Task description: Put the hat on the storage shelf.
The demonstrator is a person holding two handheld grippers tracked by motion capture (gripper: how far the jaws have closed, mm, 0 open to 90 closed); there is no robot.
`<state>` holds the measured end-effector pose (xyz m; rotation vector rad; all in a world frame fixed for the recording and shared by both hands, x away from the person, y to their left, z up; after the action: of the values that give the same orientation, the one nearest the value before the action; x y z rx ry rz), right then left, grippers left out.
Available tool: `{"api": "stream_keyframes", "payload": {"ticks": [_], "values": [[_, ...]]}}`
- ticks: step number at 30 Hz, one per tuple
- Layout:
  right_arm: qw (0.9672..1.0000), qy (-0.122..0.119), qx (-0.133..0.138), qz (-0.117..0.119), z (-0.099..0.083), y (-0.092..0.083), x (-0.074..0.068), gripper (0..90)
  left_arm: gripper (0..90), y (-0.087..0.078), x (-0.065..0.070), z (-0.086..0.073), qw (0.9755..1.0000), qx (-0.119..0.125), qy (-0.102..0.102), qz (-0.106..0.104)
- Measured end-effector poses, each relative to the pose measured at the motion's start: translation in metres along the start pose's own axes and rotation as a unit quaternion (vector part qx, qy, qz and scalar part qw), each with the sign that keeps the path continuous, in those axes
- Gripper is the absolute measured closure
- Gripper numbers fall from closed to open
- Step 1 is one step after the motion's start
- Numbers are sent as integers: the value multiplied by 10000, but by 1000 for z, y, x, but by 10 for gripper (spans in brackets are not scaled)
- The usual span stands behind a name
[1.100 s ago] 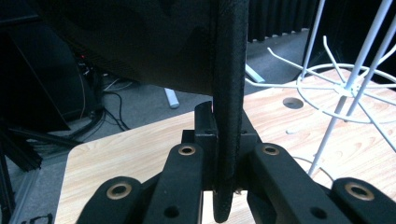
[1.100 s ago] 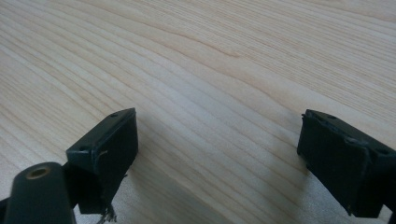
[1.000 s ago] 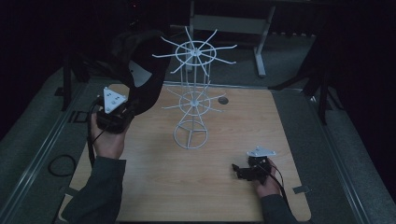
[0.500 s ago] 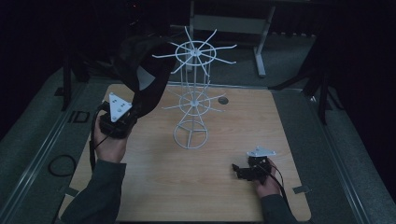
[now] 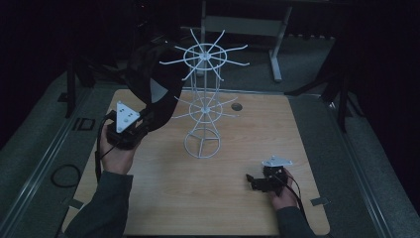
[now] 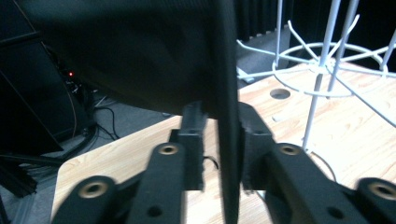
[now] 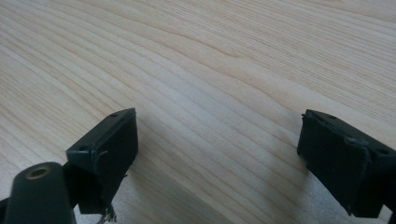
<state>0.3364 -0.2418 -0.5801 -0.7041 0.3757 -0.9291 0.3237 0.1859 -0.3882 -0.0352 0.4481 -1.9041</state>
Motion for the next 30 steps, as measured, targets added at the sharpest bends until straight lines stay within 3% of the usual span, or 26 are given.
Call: {"api": "stream_keyframes", "payload": {"ticks": [14,16,30], "values": [[10000,-3,2,-1,0,0,0,123,535,-2,-1,-2,9998,45,-162,-48],[10000,-2,1,-1,0,0,0,122,514,-2,-3,-3,9995,30,-227,-218],[10000,-3,0,-3,0,0,0,123,454,-8,-10,-17,9970,-4,-539,-554]]}}
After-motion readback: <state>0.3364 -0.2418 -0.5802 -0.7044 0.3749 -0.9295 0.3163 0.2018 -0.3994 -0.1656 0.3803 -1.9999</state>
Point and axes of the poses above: each handheld gripper's, and its own axes: y roughly forward along the jaws, z roughly out of its top, x roughly to its right, the point moved 2 cm from there along y, roughly forward along the jaws, and after that the axes turned 1 degree about y, right-handed, at the moved point
